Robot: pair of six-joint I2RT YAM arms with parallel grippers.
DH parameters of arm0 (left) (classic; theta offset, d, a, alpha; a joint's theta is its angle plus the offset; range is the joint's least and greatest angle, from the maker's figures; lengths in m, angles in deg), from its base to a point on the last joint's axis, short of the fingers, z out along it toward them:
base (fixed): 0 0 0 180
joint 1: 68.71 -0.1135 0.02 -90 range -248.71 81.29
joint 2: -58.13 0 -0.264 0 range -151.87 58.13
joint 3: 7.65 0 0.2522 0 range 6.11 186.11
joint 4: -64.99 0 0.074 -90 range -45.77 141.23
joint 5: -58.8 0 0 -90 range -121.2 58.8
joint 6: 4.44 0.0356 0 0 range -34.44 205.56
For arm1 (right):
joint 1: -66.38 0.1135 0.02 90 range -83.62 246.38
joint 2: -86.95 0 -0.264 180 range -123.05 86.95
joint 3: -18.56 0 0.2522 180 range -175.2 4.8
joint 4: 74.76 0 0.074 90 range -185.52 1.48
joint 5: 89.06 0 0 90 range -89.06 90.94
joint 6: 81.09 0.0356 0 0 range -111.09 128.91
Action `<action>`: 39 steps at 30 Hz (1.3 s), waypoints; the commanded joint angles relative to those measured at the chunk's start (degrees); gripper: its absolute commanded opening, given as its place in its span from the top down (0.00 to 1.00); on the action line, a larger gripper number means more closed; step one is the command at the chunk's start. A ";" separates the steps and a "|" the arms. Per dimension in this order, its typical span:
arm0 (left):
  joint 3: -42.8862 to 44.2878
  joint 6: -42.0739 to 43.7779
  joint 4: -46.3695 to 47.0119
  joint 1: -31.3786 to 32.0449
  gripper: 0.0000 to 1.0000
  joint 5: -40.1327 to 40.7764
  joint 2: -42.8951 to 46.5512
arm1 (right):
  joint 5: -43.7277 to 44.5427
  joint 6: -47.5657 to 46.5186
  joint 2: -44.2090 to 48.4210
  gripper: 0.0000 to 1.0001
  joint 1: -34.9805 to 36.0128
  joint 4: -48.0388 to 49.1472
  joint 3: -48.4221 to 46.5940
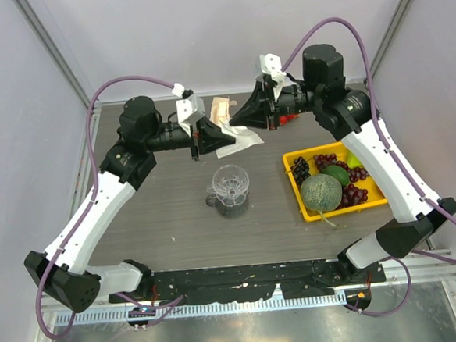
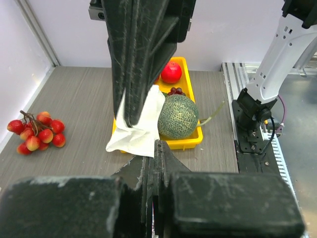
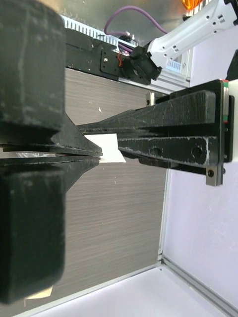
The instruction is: Place the coffee filter in the dripper
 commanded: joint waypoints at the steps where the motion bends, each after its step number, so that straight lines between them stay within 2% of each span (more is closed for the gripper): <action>1: 1.48 -2.02 1.73 -0.52 1.00 -0.67 0.64 | 0.38 1.72 -0.17 0.95 -1.74 3.14 -3.77; 3: 0.17 -6.94 4.80 -2.02 1.00 -0.67 1.16 | -0.50 1.54 0.18 0.75 -2.88 1.48 -4.29; 4: -0.45 -8.96 6.21 -2.72 1.00 -0.67 1.43 | -1.20 1.54 0.27 0.59 -3.50 0.94 -4.21; 6: -1.59 -10.29 7.54 -3.69 1.00 -0.06 2.30 | -2.17 1.54 0.88 0.45 -5.08 -0.55 -3.60; 9: -3.44 -10.12 9.38 -3.70 1.00 0.65 3.45 | -3.49 -0.99 1.93 0.34 -6.75 -4.67 -1.84; 12: -4.58 -11.26 12.89 -3.70 1.00 0.21 3.63 | -3.93 -6.35 2.55 0.32 -6.41 -9.25 -0.52; 16: -5.11 -11.53 15.01 -3.69 1.00 -0.76 3.63 | -3.75 -7.42 1.94 0.34 -6.32 -9.35 0.54; 22: -5.46 -12.49 17.38 -3.61 1.00 -0.23 3.36 | -3.93 -12.60 1.67 0.47 -4.74 -13.82 0.45; 24: -5.55 -12.93 17.91 -3.43 1.00 -0.40 3.19 | -3.14 -14.27 1.94 0.55 -3.69 -14.44 0.97; 26: -5.55 -12.32 17.74 -3.17 1.00 -1.63 3.19 | -2.88 -15.59 1.85 0.78 -3.33 -14.36 1.33; 28: -4.94 -9.26 14.15 -3.17 1.00 -2.86 3.71 | -2.44 -15.59 1.41 0.92 -3.33 -14.70 0.54; 29: -4.59 -7.15 11.26 -3.17 0.96 -3.04 4.06 | -2.09 -15.77 1.41 0.95 -3.33 -14.88 0.45; 30: -4.06 -4.78 7.40 -3.25 0.86 -3.39 4.59 | -2.00 -16.73 1.58 0.95 -3.33 -15.67 0.28; 32: -2.83 1.89 -0.50 -3.52 0.56 -3.92 5.90 | -1.73 -19.01 2.02 0.95 -3.33 -17.33 0.36; 34: -0.99 8.48 -9.03 -4.48 0.40 -3.49 7.40 | -1.47 -22.34 2.29 0.95 -3.33 -20.23 0.36; 36: 0.33 11.23 -15.12 -7.20 0.32 -3.22 9.42 | -1.29 -26.38 2.64 0.95 -3.24 -23.75 0.54; 39: 0.77 11.06 -15.49 -10.54 0.32 -4.27 11.88 | -1.38 -30.79 3.17 0.95 -3.33 -27.96 1.41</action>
